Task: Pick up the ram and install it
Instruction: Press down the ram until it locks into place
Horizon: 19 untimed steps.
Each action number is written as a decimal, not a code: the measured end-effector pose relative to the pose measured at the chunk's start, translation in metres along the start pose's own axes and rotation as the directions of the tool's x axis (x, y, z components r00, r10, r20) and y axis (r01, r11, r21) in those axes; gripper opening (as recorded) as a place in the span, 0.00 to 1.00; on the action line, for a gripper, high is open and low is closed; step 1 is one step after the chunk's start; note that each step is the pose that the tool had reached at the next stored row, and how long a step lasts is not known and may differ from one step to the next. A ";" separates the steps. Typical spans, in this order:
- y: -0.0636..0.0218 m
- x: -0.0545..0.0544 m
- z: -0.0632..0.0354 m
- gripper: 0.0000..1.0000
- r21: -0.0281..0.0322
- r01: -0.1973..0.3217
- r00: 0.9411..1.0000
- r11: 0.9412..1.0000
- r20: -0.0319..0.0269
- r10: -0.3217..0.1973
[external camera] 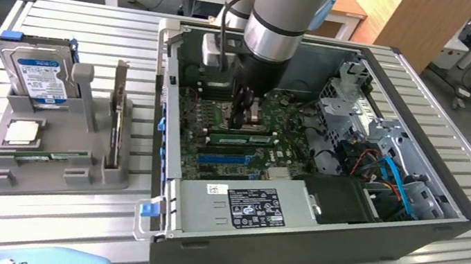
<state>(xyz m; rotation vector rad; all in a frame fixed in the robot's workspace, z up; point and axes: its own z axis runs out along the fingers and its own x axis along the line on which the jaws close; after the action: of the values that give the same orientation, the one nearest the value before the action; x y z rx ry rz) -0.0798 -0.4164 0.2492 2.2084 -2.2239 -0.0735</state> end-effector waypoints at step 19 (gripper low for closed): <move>-0.0152 0.000 -0.0007 0.10 0.000 0.000 1.000 1.000 0.000 0.000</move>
<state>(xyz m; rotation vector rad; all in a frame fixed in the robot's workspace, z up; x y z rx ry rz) -0.0646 -0.4164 0.2493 2.2083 -2.2238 -0.0736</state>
